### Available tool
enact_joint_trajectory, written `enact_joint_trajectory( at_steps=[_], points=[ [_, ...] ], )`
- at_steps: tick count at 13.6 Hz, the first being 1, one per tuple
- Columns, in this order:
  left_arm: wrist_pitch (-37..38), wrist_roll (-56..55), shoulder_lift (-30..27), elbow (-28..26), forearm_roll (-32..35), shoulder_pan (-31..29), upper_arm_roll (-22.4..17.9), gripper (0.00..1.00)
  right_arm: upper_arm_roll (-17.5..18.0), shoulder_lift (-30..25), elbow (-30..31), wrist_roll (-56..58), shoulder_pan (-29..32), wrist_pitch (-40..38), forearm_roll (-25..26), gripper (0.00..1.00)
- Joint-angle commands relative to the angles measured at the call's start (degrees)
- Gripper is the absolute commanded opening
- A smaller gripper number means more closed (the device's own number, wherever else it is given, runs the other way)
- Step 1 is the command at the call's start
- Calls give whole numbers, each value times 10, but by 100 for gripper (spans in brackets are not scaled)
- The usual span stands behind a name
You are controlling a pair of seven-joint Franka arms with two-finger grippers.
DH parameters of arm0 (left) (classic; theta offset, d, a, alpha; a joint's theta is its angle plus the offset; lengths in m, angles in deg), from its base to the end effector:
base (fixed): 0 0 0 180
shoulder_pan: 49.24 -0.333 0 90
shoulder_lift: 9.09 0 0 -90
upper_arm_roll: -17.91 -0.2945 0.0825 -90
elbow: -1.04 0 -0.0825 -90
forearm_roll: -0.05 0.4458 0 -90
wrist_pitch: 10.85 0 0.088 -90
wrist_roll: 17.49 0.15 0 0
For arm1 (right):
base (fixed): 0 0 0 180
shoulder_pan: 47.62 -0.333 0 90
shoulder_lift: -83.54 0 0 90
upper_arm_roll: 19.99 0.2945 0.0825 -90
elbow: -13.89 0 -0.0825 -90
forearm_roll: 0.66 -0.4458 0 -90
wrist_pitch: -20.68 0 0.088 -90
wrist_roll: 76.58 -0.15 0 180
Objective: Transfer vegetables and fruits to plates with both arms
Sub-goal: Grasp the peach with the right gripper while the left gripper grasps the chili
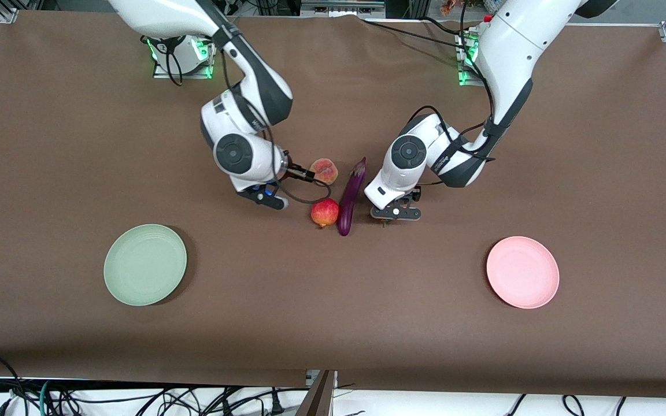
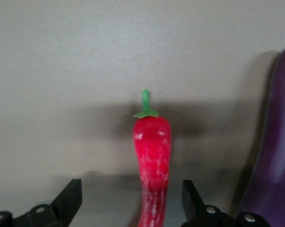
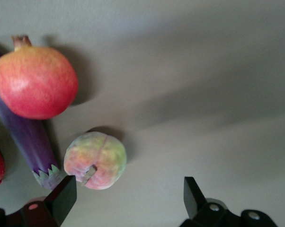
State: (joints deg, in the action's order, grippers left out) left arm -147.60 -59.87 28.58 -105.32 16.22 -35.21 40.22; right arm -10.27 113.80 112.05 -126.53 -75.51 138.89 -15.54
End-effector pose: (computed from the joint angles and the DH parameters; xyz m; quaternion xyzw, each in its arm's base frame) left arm 0.5272 -0.3898 0.0732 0.9990 -0.0210 -0.0400 0.0003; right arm 0.5289 0.4338 0.1794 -0.9675 0.1833 0.1671 0.0496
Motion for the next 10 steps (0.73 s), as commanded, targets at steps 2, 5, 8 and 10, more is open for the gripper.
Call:
enact_joint_trajectory(
  at_steps=[2,5,8,10],
  points=[
    [-9,-14,12,10,18,4,-3,25,-4,14,10,-44,-34,54,-13,100],
    [0,-10,0,11,18,-4,-6,0,-4,23,19,-62,-48,90,-13,100],
    [25,-1,-35,12,18,-38,-8,0,-4,41,25,-80,-62,133,-13,100],
    [64,42,-57,23,18,-66,-10,0,-4,52,25,-81,-68,156,-13,100]
  ],
)
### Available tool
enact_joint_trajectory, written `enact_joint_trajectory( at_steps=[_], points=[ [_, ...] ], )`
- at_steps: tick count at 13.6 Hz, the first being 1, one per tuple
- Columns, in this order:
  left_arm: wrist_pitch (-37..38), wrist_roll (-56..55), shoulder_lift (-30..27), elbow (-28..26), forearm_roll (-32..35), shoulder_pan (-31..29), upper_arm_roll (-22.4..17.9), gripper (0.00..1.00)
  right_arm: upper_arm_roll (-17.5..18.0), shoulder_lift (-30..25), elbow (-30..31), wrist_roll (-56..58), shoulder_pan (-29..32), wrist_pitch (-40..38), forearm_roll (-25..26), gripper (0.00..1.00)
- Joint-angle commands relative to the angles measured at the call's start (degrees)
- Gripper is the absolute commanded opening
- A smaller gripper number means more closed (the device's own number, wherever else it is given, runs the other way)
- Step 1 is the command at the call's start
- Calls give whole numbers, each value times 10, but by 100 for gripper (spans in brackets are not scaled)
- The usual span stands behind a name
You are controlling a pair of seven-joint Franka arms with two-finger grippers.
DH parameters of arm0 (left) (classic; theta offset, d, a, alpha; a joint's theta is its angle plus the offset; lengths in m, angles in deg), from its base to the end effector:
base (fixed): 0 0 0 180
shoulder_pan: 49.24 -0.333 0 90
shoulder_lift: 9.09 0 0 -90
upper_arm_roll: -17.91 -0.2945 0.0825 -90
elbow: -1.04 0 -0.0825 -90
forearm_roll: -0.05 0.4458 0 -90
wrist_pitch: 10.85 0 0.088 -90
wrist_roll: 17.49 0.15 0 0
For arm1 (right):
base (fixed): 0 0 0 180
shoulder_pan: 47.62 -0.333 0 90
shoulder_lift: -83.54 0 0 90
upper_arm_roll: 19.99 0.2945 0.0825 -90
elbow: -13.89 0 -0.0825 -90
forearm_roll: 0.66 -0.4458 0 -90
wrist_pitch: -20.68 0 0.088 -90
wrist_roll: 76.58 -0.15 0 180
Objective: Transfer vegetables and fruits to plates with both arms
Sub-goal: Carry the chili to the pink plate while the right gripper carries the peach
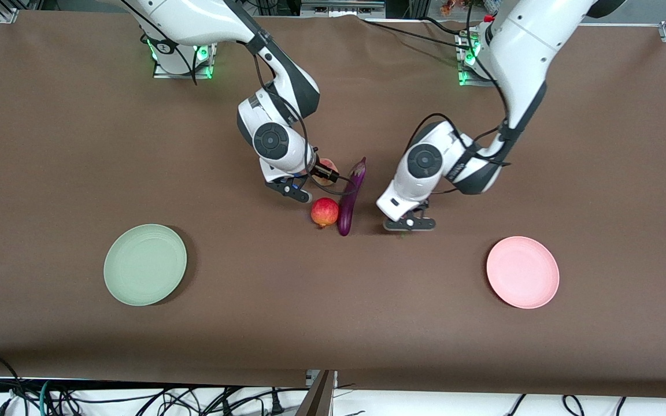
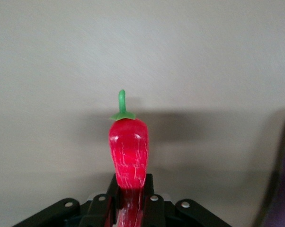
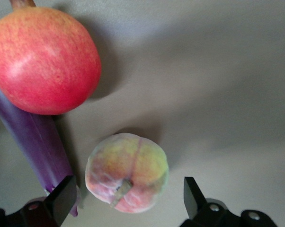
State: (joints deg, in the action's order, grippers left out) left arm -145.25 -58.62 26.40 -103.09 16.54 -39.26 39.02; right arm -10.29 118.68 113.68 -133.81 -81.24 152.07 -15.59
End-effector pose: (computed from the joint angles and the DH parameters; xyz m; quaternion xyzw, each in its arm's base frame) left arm 0.5811 -0.3412 0.1066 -0.9997 -0.0136 0.0177 0.0059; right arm 0.4949 0.4852 0.1231 -0.9643 0.2205 0.1292 0.0692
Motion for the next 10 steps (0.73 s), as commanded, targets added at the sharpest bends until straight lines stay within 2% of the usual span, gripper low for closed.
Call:
enact_joint_trajectory(
  at_steps=[1,4,6,8,9,10],
  points=[
    [70,72,-40,12,15,-42,2,0,-4,6,8,-8,-14,32,-12,100],
    [163,228,-45,65,22,-104,2,0,-5,19,7,-8,-18,53,-12,100],
    [187,306,-47,94,27,-135,1,0,-5,24,7,-7,-23,53,-10,100],
    [187,386,-44,116,68,-171,0,0,-6,31,7,-1,-26,52,-7,98],
    [181,405,-34,125,87,-181,-5,0,-6,34,8,0,-32,52,-5,89],
    [180,408,-8,145,107,-182,-6,0,-6,34,8,0,-32,51,-5,68]
  ],
)
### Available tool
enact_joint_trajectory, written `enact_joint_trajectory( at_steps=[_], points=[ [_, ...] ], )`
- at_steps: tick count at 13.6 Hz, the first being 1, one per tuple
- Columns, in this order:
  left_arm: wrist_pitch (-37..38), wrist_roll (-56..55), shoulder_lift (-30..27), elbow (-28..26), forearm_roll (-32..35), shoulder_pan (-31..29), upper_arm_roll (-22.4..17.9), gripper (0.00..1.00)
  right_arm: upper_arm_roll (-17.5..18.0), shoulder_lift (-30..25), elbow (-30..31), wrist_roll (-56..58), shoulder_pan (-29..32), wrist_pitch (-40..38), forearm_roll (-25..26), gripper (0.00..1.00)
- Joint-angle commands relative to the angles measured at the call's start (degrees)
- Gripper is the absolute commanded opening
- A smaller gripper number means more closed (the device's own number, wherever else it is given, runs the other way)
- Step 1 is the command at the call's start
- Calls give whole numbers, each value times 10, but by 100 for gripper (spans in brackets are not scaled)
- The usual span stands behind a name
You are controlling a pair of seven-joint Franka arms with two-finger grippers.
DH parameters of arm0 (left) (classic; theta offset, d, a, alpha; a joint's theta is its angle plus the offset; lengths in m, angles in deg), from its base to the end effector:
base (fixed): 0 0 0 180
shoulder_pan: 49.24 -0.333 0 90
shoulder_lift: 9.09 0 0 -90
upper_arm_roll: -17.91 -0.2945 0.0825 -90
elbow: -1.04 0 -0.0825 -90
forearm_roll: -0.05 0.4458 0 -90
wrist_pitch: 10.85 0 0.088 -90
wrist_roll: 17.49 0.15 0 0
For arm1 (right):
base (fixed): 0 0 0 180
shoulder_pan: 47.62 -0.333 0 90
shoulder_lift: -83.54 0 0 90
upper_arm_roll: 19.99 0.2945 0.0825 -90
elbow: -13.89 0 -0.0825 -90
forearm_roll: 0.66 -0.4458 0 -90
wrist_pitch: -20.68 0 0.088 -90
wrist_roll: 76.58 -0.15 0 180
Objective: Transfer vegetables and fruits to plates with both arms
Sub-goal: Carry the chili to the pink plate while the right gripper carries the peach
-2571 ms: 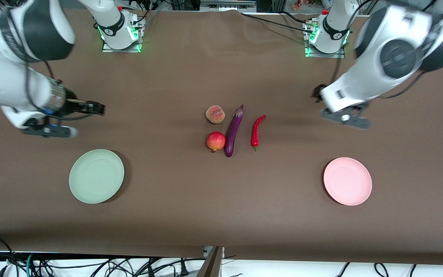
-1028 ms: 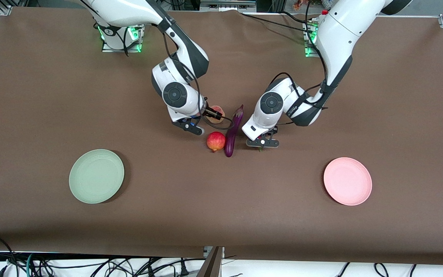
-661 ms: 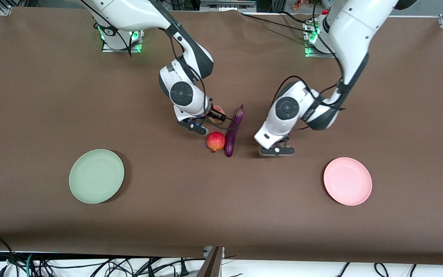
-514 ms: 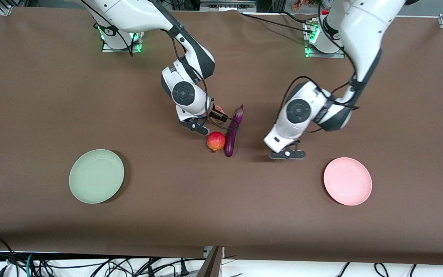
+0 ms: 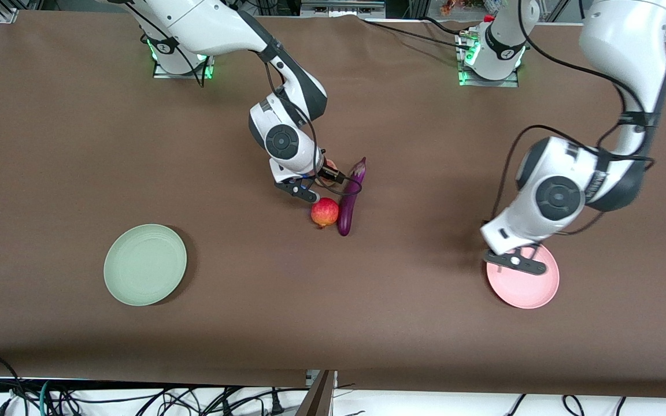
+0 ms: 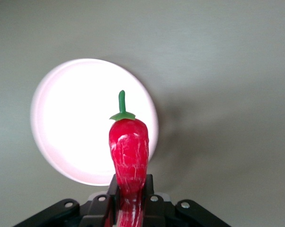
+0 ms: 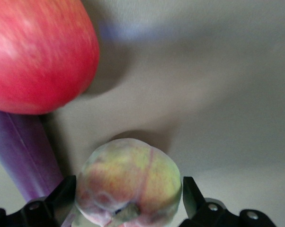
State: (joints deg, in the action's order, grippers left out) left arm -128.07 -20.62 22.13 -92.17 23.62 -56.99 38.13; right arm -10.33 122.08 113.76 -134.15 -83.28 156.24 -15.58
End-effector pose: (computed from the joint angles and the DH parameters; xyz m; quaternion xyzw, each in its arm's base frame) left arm 0.7063 -0.1037 0.2195 -0.9819 0.1629 0.0285 0.0919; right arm 0.4766 0.4987 0.0873 -0.9660 0.2155 0.1251 0.0695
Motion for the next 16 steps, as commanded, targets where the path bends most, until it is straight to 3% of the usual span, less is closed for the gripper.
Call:
enact_joint_trajectory(
  at_steps=[1,3,4,6,8,9,10,12,14,16],
  points=[
    [9,29,58,58,58,-2,2,0,-6,0,8,3,-12,9,-5,46],
    [8,30,103,89,117,-4,3,0,-8,-1,4,12,-8,7,-3,12],
    [-2,30,114,91,126,-3,3,0,-12,-13,1,31,-6,0,-3,4],
    [-36,21,132,85,126,-2,3,1,-68,-69,-15,77,-5,-106,1,4],
    [-58,20,154,84,129,-5,3,1,-164,-108,-40,232,-2,-241,-4,4],
    [-64,20,157,83,129,-6,3,5,-213,-109,-49,315,0,-273,-5,4],
    [-64,21,157,82,127,-9,3,17,-259,-107,-51,396,5,-279,-5,4],
    [-64,19,155,80,123,-8,3,100,-292,-94,-51,545,56,-269,-4,4],
    [-58,21,146,77,123,-11,7,100,-291,-61,-74,667,141,-239,-5,4],
    [-29,21,120,73,105,-9,13,100,-291,-33,-84,735,180,-209,-5,4]
  ],
)
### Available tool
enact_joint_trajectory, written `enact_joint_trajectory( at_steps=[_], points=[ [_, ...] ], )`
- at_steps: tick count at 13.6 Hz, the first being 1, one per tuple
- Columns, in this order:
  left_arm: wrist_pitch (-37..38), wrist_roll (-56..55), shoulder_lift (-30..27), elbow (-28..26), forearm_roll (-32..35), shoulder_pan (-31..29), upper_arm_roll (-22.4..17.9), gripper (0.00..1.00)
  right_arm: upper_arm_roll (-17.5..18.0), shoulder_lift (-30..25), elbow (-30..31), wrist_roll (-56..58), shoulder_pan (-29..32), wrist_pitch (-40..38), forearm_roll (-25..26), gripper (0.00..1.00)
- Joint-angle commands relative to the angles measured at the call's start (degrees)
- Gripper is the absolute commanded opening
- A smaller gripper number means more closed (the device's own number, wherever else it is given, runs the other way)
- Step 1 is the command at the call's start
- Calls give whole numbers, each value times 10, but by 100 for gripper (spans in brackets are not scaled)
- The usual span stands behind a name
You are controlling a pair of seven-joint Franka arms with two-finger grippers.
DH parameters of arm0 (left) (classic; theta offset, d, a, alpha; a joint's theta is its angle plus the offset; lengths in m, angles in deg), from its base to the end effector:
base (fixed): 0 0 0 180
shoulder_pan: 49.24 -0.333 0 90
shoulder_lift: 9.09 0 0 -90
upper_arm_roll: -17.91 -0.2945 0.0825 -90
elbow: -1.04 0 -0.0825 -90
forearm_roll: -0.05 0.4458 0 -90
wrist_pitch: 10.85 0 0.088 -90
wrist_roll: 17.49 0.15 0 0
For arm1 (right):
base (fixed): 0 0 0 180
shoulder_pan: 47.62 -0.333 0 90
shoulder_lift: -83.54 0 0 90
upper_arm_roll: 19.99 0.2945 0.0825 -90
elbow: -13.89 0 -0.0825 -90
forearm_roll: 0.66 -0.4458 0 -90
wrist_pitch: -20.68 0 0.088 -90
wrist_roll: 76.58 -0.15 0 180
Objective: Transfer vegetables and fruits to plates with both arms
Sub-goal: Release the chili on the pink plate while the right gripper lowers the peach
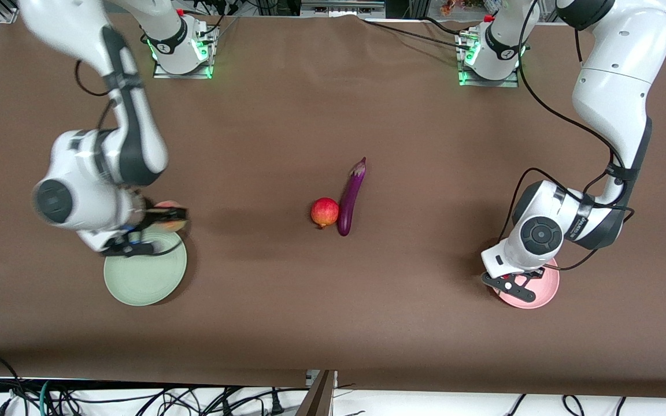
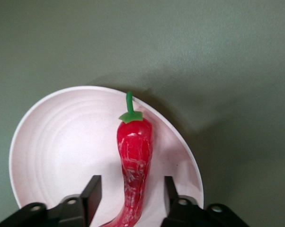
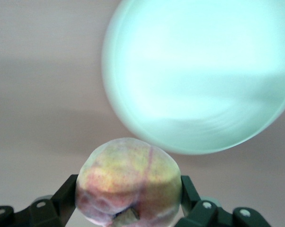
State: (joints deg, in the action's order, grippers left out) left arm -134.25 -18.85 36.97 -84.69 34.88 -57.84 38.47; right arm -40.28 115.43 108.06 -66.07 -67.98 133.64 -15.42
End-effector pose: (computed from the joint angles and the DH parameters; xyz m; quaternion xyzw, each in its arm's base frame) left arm 0.7332 -0.0895 0.1116 -0.9672 0.2233 0.0234 0.1185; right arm 0.6914 0.0371 0.1974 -0.9944 -0.0462 0.0915 0.0275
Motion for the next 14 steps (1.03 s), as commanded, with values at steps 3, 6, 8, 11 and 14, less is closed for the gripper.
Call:
enact_joint_trajectory(
  at_steps=[3,6,8,11,14],
  points=[
    [115,-36,-70,-7,-88,0,64,100,9,64,-29,95,49,101,-2,4],
    [120,-131,-88,-45,-99,2,152,100,9,84,-29,102,60,148,-1,5],
    [93,-168,-76,-55,-99,21,195,100,9,98,-29,115,69,178,-2,6],
    [45,-246,-63,-60,-91,121,193,100,9,103,-29,110,73,194,-5,64],
    [-27,-258,-42,-96,-76,168,189,100,9,98,-71,113,73,185,-8,100]
  ],
)
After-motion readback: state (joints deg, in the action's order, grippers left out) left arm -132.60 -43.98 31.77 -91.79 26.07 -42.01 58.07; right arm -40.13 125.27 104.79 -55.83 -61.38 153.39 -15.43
